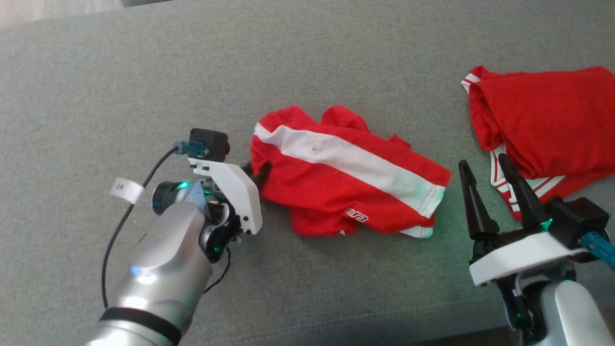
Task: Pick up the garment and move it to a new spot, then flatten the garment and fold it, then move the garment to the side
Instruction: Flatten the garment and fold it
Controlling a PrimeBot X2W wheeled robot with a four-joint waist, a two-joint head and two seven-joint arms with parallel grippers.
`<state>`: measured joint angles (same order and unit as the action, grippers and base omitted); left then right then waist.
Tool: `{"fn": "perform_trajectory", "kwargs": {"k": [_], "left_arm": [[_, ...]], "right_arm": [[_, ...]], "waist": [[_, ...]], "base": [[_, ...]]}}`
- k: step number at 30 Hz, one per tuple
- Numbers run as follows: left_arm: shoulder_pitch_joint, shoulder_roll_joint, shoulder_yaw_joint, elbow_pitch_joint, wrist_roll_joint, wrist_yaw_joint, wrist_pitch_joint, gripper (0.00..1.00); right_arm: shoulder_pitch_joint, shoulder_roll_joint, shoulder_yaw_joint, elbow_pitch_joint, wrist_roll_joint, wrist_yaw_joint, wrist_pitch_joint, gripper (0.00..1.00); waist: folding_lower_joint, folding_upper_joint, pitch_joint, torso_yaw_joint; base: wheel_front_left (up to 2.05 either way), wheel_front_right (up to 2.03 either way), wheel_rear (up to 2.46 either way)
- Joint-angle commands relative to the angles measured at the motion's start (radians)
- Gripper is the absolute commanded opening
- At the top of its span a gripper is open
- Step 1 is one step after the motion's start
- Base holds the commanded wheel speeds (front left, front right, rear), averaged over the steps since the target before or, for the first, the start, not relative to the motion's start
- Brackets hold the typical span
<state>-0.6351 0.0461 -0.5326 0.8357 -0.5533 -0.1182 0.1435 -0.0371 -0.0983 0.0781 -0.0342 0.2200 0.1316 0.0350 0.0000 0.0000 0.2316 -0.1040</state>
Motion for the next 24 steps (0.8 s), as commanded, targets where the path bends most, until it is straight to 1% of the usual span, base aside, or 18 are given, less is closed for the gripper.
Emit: {"fn": "perform_trajectory", "kwargs": {"k": [1, 4, 5, 9, 12, 13, 19, 24], "left_arm": [[-0.042, 0.006, 0.011, -0.012, -0.005, -0.004, -0.006, 0.0], [-0.056, 0.005, -0.004, 0.002, -0.007, -0.002, -0.049, 0.0], [-0.058, 0.005, -0.004, 0.007, -0.008, 0.013, -0.088, 0.0], [-0.035, 0.005, 0.017, -0.006, -0.023, 0.058, -0.169, 0.0], [0.012, 0.012, 0.042, -0.037, -0.037, 0.091, -0.223, 0.0], [0.012, 0.012, 0.042, -0.037, -0.037, 0.091, -0.223, 0.0], [0.172, 0.055, 0.1, -0.155, -0.073, 0.167, -0.289, 0.0], [0.32, 0.08, 0.113, -0.292, -0.089, 0.224, -0.285, 0.0]], "right_arm": [[-0.043, 0.0, 0.016, -0.029, 0.005, -0.001, -0.012, 1.0], [-0.043, 0.001, 0.008, -0.03, 0.006, -0.001, -0.012, 1.0], [-0.04, 0.002, 0.003, -0.029, 0.008, -0.001, -0.012, 1.0], [-0.029, 0.005, -0.013, -0.029, 0.009, -0.001, -0.011, 1.0], [-0.023, 0.008, -0.026, -0.029, 0.009, -0.001, -0.008, 1.0], [-0.023, 0.008, -0.026, -0.029, 0.009, -0.001, -0.008, 1.0], [-0.016, 0.007, -0.048, -0.028, 0.006, -0.001, -0.001, 1.0], [-0.011, 0.004, -0.052, -0.025, 0.003, -0.001, 0.006, 1.0]], "waist": [[0.0, 0.0, 0.001, -0.001], [0.0, 0.0, 0.004, 0.001], [0.0, 0.0, 0.002, 0.005], [0.0, 0.0, -0.006, 0.028], [0.0, 0.0, -0.016, 0.051], [0.0, 0.0, -0.016, 0.051], [0.0, 0.0, -0.039, 0.097], [0.0, 0.0, -0.055, 0.125]], "base": [[0.0, 0.0, 0.0], [0.0, 0.0, 0.0], [0.0, 0.0, 0.0], [0.0, 0.0, 0.0], [0.0, 0.0, 0.0], [0.0, 0.0, 0.0], [0.0, 0.0, 0.0], [0.0, 0.0, 0.0]]}}
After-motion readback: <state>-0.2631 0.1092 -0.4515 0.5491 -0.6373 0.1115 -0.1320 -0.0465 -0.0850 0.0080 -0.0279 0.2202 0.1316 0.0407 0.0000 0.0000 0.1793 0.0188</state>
